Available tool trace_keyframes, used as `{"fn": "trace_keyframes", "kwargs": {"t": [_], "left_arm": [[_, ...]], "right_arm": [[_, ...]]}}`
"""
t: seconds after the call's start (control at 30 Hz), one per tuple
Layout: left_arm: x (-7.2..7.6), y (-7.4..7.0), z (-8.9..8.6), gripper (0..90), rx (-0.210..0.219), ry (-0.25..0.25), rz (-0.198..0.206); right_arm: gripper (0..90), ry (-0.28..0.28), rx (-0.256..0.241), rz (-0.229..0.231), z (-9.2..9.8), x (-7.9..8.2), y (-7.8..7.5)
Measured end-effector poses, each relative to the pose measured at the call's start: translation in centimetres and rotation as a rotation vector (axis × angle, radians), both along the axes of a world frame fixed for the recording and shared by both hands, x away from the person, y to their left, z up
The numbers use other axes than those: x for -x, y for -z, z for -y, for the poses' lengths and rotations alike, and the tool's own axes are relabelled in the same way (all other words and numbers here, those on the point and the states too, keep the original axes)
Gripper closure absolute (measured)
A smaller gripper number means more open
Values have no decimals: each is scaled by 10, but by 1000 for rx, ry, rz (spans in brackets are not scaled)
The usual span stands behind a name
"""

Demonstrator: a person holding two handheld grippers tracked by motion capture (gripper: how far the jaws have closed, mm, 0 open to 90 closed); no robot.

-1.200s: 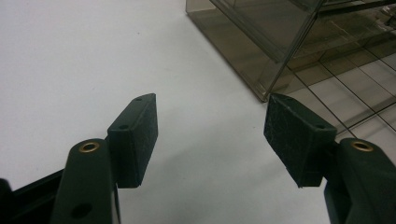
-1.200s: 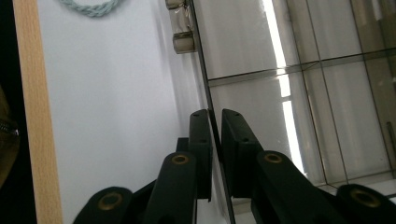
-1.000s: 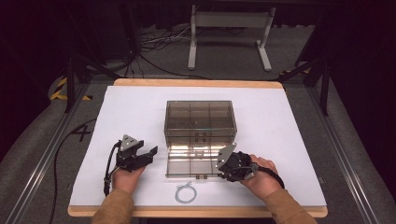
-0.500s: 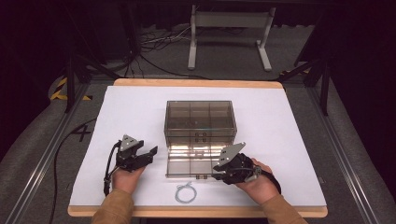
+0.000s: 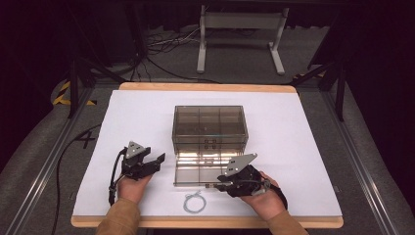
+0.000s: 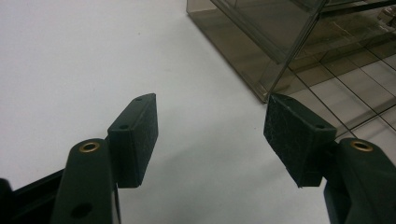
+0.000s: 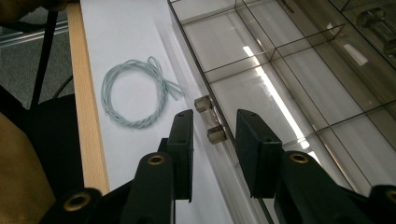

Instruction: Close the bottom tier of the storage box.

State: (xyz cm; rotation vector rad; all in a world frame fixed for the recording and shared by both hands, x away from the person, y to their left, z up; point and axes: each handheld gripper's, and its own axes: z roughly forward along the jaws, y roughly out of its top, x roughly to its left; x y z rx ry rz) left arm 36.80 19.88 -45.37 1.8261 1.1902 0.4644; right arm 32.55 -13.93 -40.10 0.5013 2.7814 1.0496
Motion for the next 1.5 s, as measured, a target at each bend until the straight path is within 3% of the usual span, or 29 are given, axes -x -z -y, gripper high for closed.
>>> {"fn": "trace_keyframes", "kwargs": {"t": [0.33, 0.7, 1.5], "left_arm": [[1, 0, 0, 359, 0, 2, 1], [1, 0, 0, 358, 2, 2, 3], [1, 0, 0, 358, 2, 3, 3]], "right_arm": [[668, 14, -46, -7, -15, 6, 11], [664, 6, -64, -1, -23, 10, 12], [691, -67, 7, -19, -53, 13, 27]]}}
